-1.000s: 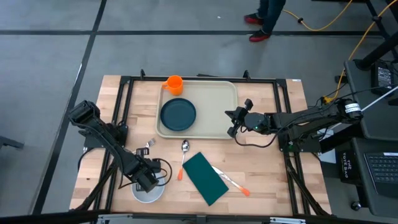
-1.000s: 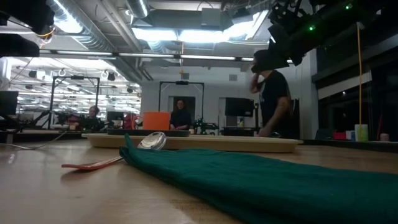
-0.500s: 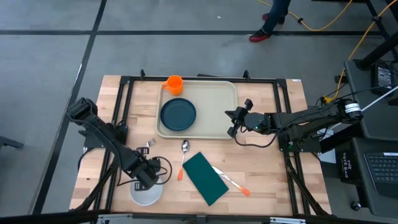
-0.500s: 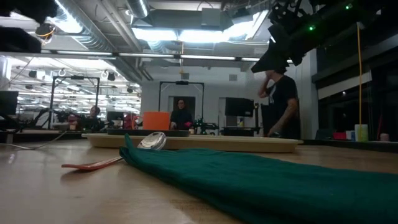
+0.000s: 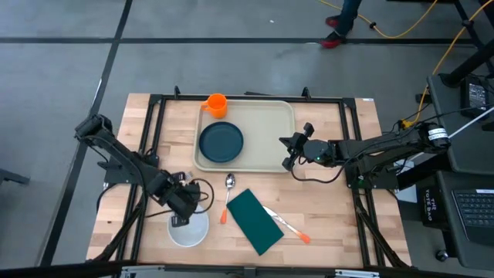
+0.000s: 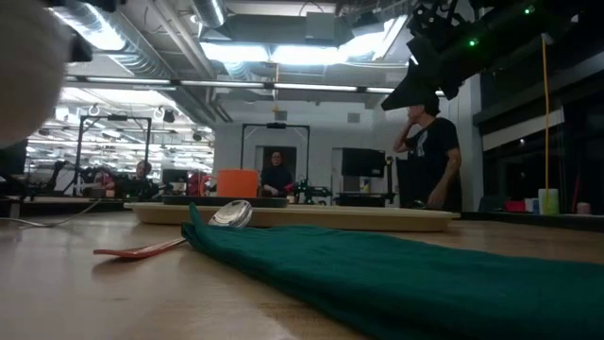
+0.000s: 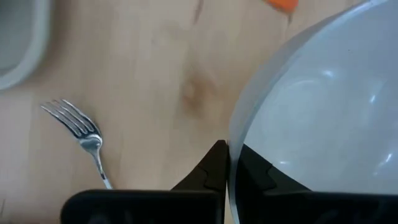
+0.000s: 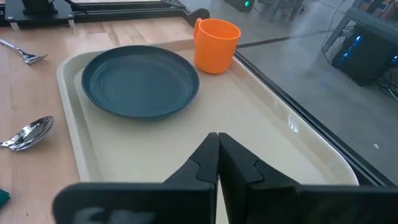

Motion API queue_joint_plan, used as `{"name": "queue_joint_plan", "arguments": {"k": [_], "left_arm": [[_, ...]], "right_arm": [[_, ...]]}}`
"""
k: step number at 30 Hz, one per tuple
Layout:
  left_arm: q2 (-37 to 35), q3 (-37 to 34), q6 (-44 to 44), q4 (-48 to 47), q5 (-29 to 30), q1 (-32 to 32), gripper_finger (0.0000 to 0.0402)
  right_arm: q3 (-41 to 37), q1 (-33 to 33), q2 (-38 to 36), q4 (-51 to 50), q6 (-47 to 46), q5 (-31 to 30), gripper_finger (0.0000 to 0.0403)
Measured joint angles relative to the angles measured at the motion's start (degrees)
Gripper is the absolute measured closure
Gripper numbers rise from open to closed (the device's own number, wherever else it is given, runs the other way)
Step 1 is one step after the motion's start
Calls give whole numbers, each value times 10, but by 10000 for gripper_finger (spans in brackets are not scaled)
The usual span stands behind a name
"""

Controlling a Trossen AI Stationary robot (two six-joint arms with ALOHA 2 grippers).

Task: Set up tray
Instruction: Put the white bowl on top of the green plate on the brown serving tray

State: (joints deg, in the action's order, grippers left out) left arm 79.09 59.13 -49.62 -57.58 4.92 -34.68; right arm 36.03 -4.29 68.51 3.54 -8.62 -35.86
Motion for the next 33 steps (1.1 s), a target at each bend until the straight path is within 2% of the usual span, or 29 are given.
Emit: {"name": "queue_joint_plan", "arguments": {"k": [7, 15, 22, 33], "left_arm": [[-47, 0, -81, -19, 13, 57, 398], [-75, 0, -55, -48, 15, 131, 398], [-96, 0, 61, -57, -1, 210, 398], [-113, 0, 259, -61, 1, 378, 398]], "right_arm": [[0, 0, 0, 0, 1, 0, 391], [0, 0, 0, 0, 1, 0, 391], [0, 0, 0, 0, 1, 0, 391], [0, 0, 0, 1, 2, -1, 391]]}}
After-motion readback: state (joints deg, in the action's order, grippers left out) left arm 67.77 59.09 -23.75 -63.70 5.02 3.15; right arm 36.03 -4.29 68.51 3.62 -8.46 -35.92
